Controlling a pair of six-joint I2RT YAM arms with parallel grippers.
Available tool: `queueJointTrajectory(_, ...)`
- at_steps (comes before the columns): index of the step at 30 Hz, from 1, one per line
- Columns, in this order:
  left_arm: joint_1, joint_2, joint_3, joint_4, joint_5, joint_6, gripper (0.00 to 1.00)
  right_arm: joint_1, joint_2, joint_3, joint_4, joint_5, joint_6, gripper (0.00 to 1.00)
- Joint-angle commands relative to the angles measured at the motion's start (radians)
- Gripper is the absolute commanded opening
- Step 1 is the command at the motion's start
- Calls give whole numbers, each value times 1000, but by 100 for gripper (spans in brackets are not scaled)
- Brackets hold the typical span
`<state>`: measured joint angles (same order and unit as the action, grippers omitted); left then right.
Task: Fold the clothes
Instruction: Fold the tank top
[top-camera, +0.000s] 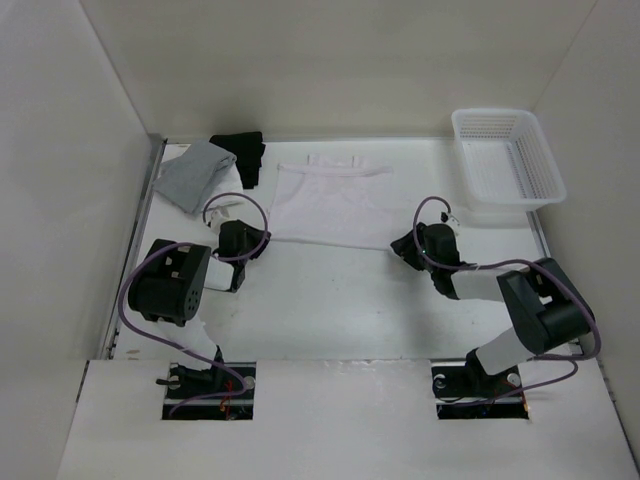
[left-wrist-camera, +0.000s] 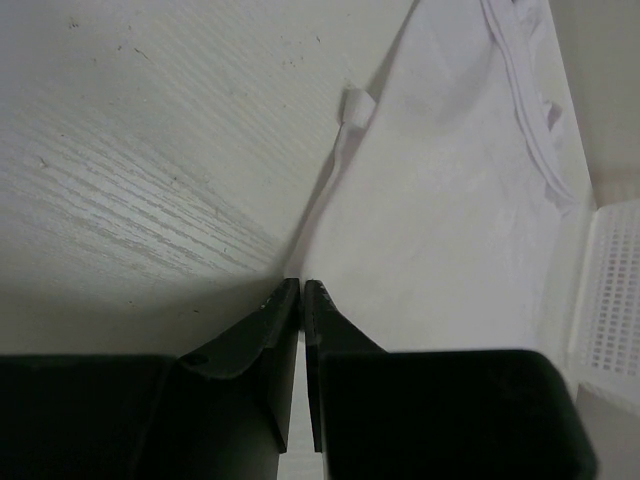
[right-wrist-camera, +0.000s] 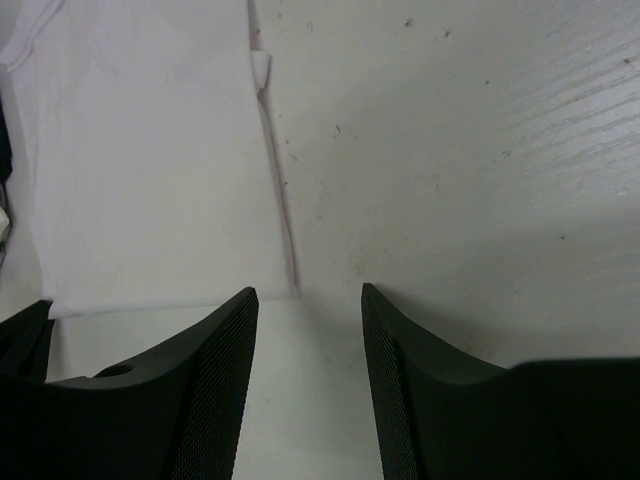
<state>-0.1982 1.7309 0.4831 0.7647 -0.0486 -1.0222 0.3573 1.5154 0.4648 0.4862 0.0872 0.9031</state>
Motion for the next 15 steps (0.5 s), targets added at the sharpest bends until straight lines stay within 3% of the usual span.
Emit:
queueJointTrajectory(1,-13,-51,-24,-10,-26,-4,6,30,49,61,12,17,26,48)
queueJointTrajectory(10,-28,-30,-37,15,-28,5,6,61,141,104,28,-10,86,33)
queueJointTrajectory(15,-36,-39,-37,16,-31,10,6,61,106,77,31,45,108,27)
